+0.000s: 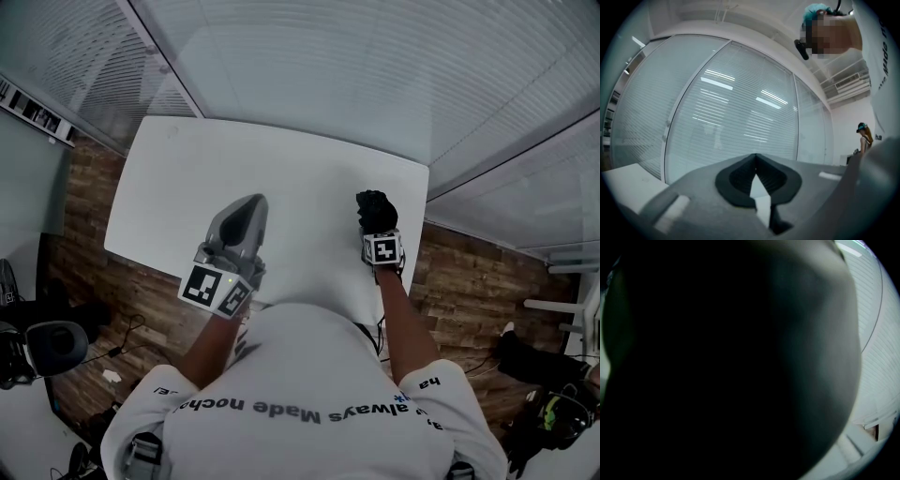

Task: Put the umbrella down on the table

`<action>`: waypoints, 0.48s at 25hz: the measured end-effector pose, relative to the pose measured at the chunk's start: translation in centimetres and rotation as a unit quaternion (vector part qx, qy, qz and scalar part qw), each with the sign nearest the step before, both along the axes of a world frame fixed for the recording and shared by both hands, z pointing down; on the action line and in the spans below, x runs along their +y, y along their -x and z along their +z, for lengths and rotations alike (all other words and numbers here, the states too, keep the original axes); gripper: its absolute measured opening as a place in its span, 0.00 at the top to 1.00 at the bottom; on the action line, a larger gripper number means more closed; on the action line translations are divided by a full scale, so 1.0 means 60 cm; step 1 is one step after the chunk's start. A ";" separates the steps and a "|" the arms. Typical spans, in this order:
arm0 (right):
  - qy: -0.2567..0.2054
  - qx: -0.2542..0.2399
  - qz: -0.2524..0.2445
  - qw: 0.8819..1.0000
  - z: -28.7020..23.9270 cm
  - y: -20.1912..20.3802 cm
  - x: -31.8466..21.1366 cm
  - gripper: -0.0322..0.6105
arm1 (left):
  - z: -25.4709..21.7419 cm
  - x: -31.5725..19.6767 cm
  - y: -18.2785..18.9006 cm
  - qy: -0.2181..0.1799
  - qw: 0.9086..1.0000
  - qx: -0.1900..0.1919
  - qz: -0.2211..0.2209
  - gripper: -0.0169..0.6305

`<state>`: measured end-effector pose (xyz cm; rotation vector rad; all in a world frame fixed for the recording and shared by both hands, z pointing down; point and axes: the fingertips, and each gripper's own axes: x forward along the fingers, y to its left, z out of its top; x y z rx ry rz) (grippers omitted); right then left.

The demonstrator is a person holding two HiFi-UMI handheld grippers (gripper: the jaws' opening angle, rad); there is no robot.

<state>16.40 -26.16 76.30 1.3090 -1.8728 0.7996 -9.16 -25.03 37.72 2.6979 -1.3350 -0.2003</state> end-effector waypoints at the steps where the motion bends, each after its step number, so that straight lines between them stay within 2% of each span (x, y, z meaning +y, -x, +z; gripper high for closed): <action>1: 0.008 0.002 0.000 1.000 0.006 -0.001 0.000 0.58 | 0.000 0.000 0.002 0.000 1.000 -0.001 -0.001 0.97; 7: 0.052 0.005 0.011 0.999 0.035 -0.010 0.004 0.58 | -0.003 0.004 0.005 0.001 1.000 -0.003 -0.002 0.97; 12: 0.089 -0.013 0.034 0.995 0.060 -0.016 0.012 0.58 | -0.002 0.009 0.012 0.003 1.000 -0.006 -0.007 0.97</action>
